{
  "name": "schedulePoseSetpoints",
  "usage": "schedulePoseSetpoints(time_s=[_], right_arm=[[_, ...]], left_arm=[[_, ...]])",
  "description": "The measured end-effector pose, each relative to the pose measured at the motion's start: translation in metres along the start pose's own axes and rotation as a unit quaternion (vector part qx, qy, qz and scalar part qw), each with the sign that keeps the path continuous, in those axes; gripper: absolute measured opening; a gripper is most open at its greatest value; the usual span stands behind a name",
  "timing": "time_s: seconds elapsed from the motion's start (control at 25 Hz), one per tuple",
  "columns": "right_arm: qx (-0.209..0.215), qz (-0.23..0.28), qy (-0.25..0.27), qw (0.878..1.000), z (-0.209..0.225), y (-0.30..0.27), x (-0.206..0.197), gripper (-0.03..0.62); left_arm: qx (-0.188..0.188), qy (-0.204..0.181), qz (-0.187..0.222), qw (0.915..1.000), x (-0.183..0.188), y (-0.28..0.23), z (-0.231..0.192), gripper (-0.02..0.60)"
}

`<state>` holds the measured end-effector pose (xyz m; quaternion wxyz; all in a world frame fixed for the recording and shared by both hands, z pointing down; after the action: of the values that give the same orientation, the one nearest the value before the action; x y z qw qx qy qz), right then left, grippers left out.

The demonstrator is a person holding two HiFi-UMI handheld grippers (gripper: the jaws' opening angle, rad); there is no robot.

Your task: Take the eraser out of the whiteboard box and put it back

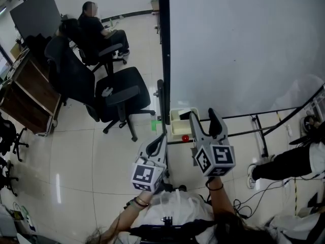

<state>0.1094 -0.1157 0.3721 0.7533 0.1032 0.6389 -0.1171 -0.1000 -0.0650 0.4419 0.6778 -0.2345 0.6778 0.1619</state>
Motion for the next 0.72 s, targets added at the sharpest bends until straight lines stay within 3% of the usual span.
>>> schedulePoseSetpoints(time_s=[0.08, 0.16, 0.32, 0.72], right_arm=[[-0.005, 0.009, -0.034, 0.999, -0.001, 0.022, -0.002, 0.198], [-0.007, -0.001, -0.052, 0.999, -0.004, 0.035, -0.010, 0.172], [-0.006, -0.026, -0.036, 0.999, -0.008, 0.040, -0.025, 0.012], [0.034, -0.069, -0.017, 0.997, -0.019, 0.033, -0.025, 0.000]], left_arm=[[-0.005, 0.000, -0.001, 1.0000, -0.001, -0.002, 0.002, -0.015], [-0.013, 0.000, -0.003, 0.9999, 0.001, -0.005, 0.005, -0.015], [-0.025, 0.000, -0.003, 0.9997, 0.001, -0.010, 0.011, -0.015], [-0.020, -0.003, -0.002, 0.9998, 0.002, -0.009, 0.012, -0.015]])
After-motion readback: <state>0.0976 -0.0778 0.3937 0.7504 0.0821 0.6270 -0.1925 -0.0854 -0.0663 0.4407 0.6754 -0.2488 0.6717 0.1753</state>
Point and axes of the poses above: the fingertips, and each gripper's own axes: y backward along the fingers, z to its right, x out of its top, the point moved 10 cm from there along y, backward along the fingers, and after that the axes turned 1 degree about -x, right-handed, at the moved point
